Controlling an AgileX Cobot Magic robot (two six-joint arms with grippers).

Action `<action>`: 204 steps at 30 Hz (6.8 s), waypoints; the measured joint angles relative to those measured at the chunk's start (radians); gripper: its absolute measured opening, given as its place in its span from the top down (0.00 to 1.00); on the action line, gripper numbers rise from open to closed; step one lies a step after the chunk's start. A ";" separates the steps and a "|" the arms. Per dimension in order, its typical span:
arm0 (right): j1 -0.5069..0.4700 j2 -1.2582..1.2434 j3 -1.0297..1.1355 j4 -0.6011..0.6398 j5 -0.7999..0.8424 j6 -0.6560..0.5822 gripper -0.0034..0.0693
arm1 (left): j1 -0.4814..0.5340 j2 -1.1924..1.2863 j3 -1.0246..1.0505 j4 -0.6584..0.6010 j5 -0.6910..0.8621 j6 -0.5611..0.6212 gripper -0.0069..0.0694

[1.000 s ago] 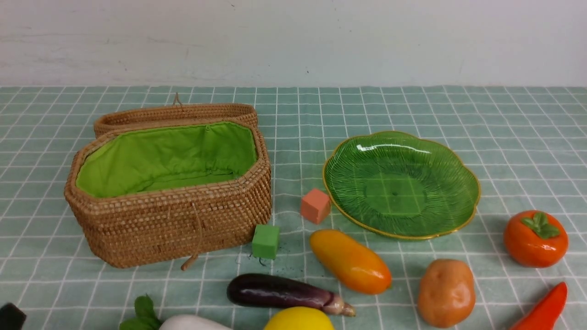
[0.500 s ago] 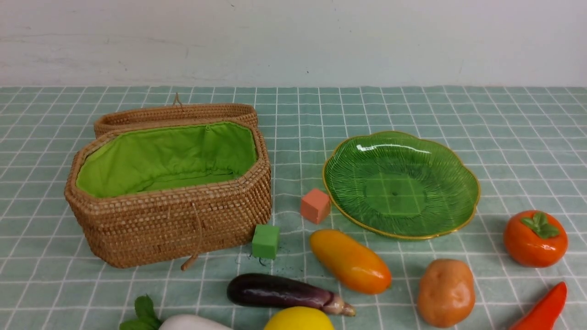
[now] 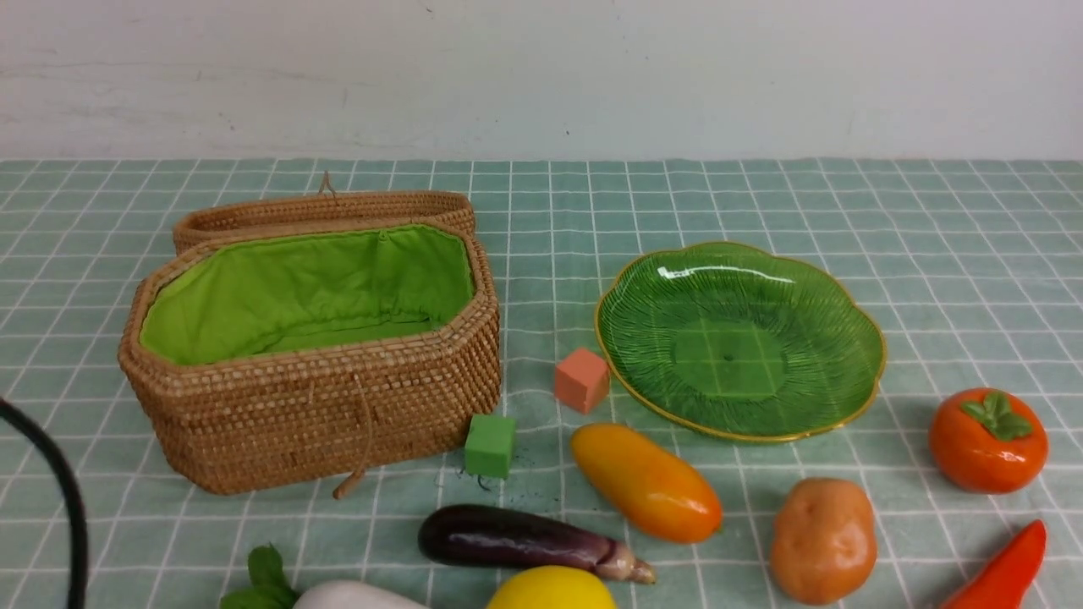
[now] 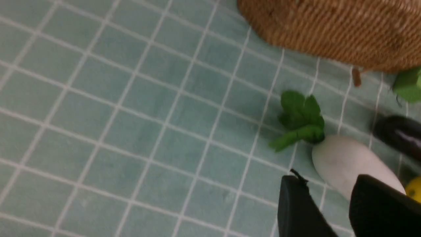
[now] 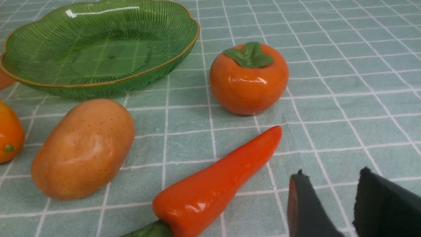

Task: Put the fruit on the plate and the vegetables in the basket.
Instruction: Take a daikon with your left arm and place it on the basket on the left, then grab a lemon with your left arm and place it on the plate on the right

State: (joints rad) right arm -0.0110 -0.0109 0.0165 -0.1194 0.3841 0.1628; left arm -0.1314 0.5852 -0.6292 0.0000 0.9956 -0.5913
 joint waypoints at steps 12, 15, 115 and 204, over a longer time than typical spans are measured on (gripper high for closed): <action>0.000 0.000 0.000 0.000 0.000 0.000 0.62 | -0.001 0.281 -0.002 -0.487 0.094 0.459 0.26; 0.000 0.000 0.000 0.000 0.000 0.000 0.62 | -0.041 0.347 -0.002 -0.538 0.121 0.517 0.12; 0.000 0.000 0.000 0.000 0.000 0.000 0.62 | -0.066 0.725 -0.557 -0.167 -0.217 -0.539 0.23; 0.000 0.000 0.000 0.000 0.000 0.000 0.62 | -0.782 1.184 -0.570 0.132 -0.045 0.931 0.20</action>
State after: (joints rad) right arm -0.0110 -0.0109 0.0165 -0.1194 0.3841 0.1628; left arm -0.9137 1.7696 -1.1990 0.1324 0.9509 0.3401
